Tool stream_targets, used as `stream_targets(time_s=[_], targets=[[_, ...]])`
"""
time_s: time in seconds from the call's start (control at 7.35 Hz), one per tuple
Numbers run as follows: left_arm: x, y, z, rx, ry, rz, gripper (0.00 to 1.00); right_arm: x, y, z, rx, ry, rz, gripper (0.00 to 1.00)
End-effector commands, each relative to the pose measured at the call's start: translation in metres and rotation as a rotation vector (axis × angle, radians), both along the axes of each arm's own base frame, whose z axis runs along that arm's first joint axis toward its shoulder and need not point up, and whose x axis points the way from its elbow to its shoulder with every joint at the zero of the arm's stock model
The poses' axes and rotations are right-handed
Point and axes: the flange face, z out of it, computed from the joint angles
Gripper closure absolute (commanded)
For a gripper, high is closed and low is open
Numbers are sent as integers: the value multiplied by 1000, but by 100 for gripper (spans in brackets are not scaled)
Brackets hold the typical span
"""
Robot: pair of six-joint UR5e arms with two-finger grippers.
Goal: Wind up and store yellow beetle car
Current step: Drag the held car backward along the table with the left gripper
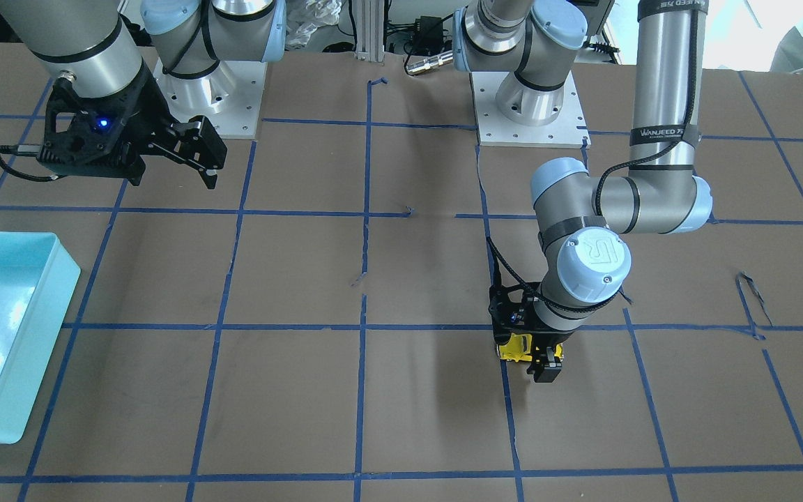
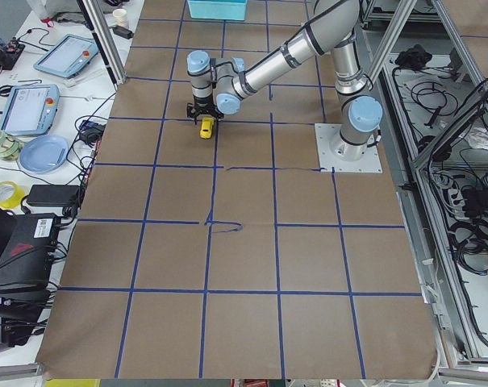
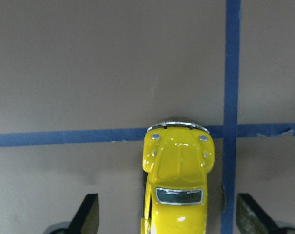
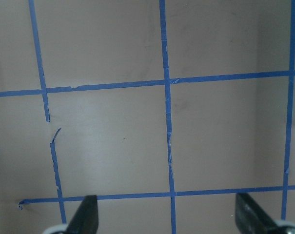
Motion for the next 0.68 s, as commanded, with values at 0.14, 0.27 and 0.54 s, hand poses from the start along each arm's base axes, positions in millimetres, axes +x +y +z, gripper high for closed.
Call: stream_targets(time_s=[0.14, 0.27, 0.54], targets=[[4, 1, -2, -2, 1, -1, 33, 0, 3, 1, -2, 1, 0, 0], [6, -1, 1, -8, 1, -2, 41, 0, 3, 1, -2, 2, 0, 0], [8, -1, 0, -6, -2, -16, 70, 1, 4, 2, -3, -4, 0, 0]])
